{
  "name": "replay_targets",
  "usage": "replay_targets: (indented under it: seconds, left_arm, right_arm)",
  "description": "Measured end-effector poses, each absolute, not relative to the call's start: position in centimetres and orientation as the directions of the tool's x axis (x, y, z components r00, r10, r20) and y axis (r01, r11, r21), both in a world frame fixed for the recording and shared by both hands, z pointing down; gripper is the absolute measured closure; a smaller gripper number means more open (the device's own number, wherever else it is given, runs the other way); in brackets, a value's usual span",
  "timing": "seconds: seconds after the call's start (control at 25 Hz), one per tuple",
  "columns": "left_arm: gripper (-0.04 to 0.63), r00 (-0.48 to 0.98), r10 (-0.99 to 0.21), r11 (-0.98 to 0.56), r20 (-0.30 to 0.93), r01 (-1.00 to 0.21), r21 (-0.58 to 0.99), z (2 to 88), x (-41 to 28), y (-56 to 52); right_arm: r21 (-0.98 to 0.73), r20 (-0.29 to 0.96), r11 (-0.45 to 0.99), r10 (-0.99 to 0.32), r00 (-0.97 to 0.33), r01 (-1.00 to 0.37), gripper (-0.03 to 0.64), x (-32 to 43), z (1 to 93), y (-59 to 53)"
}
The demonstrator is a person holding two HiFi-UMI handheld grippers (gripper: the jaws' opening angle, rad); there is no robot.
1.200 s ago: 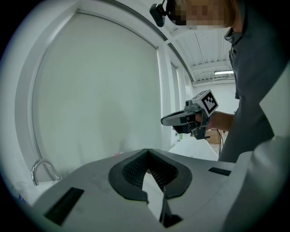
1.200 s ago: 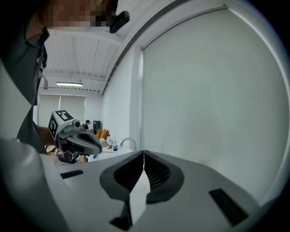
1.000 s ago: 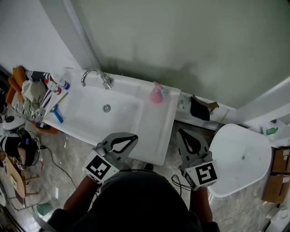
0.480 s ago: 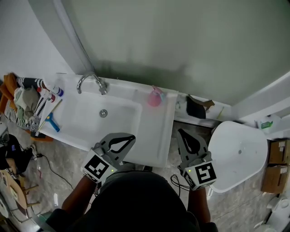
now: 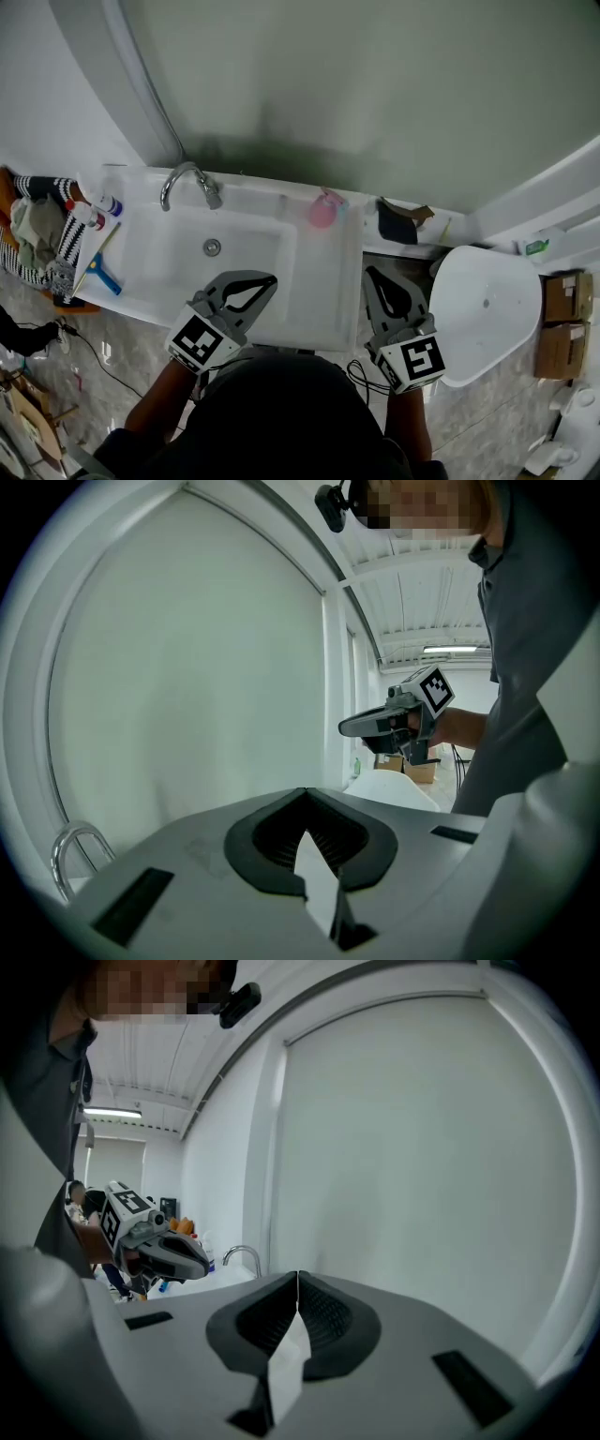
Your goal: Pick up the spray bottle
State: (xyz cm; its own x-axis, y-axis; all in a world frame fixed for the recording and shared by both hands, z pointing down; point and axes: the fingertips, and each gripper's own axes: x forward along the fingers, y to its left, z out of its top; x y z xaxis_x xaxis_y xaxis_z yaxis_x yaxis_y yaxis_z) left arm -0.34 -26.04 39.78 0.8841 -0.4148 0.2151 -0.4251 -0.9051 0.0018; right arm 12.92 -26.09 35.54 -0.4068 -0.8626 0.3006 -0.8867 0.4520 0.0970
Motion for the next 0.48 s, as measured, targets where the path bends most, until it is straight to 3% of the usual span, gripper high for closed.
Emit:
replay_targets:
  seconds: [0.48]
  left_arm:
    - [0.592,0.905,-0.381,-0.917,0.189,-0.396,0.045,40.6,-2.1,-29.3]
  right_arm:
    - [0.127,0.352,0.426,-0.863,-0.361,-0.896,0.607,11.0,35.8,-28.7]
